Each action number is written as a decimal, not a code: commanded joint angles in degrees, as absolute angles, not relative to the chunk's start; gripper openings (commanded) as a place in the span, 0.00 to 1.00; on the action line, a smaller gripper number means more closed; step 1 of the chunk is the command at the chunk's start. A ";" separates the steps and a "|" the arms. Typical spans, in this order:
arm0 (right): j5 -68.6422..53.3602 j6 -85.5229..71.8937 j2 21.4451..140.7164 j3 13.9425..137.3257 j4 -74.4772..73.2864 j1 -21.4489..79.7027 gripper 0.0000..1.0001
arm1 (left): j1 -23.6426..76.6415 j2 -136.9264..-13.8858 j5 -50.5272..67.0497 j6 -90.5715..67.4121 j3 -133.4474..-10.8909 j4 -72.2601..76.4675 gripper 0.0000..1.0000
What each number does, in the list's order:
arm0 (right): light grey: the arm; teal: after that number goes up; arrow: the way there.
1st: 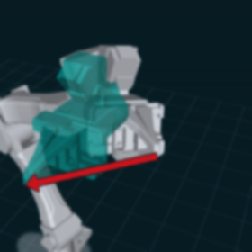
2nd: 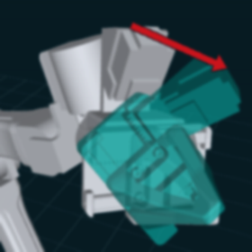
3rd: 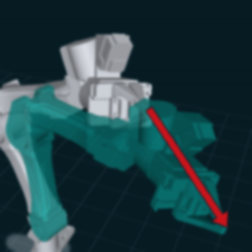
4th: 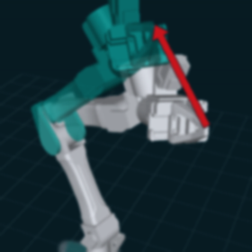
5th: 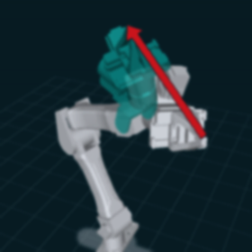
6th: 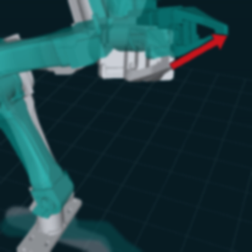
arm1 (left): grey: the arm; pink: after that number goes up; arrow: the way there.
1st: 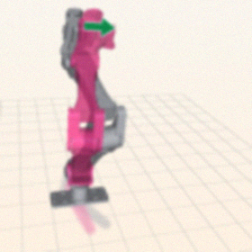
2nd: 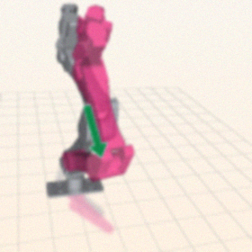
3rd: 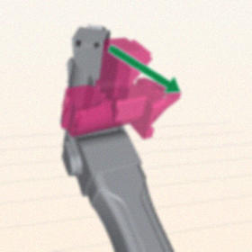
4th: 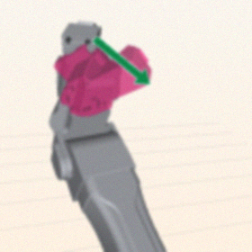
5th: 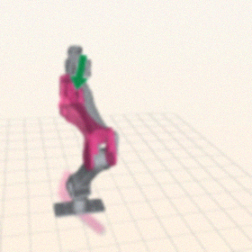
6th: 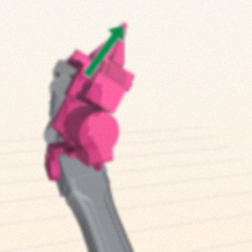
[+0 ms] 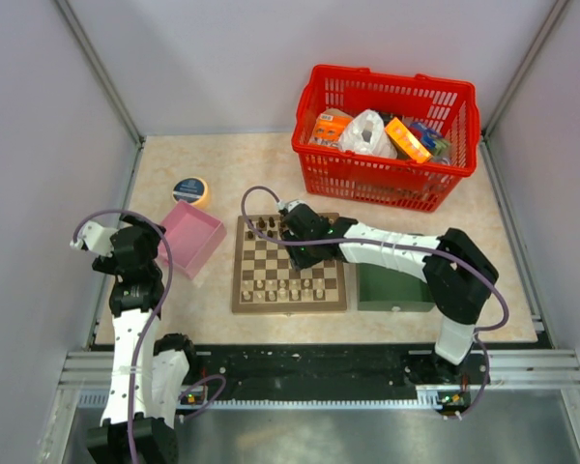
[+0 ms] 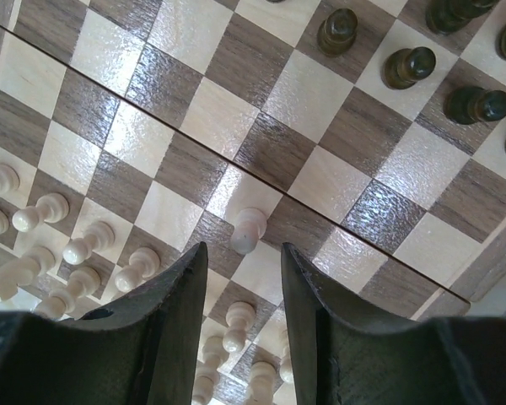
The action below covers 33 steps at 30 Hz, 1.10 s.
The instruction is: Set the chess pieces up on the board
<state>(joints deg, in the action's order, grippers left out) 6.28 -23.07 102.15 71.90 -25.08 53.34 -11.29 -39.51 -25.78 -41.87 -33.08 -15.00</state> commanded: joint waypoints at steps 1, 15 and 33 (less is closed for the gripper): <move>5.89 -22.15 103.53 75.58 -23.91 53.09 0.41 | -11.69 -39.02 -26.54 -41.31 -33.40 -13.18 0.99; 7.21 -21.62 106.00 76.99 -23.91 53.09 0.31 | -11.78 -39.11 -26.72 -41.22 -33.31 -13.18 0.99; 7.73 -20.74 105.38 76.99 -24.35 53.00 0.30 | -11.78 -38.85 -26.72 -41.22 -33.05 -13.45 0.99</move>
